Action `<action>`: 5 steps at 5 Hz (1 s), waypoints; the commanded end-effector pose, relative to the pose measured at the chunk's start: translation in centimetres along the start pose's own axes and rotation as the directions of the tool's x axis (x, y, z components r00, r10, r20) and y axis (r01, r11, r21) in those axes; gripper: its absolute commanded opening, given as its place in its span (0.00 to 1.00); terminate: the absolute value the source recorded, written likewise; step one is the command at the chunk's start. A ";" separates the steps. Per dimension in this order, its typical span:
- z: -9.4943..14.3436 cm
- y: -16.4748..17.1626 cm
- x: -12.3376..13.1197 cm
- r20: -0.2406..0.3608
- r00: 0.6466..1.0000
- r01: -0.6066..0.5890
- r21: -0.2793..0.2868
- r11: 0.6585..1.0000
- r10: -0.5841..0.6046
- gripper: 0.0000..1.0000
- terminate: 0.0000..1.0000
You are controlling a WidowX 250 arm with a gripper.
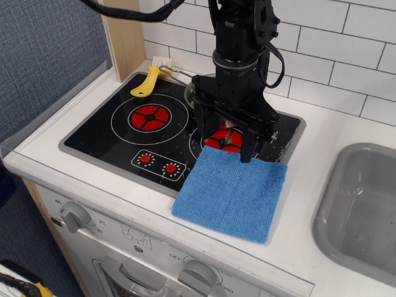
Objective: Place the yellow brush on the blue cloth.
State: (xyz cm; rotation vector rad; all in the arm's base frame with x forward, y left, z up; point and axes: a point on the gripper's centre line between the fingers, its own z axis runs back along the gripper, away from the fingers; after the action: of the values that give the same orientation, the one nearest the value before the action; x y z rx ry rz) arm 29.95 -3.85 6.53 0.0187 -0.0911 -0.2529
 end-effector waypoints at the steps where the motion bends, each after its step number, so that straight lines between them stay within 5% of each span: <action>1: 0.0 0.0 0.0 0.000 1.000 0.000 0.000 1.000 0.000 1.00 0.00; 3: 0.7 5.4 -0.2 0.013 0.985 -0.173 0.012 0.985 0.173 1.00 0.00; 5: 0.3 15.0 1.1 0.052 0.930 -0.367 0.077 0.927 0.364 1.00 0.00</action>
State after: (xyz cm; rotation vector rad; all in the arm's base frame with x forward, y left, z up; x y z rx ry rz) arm 34.73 9.88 5.63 0.0677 -0.0937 0.1197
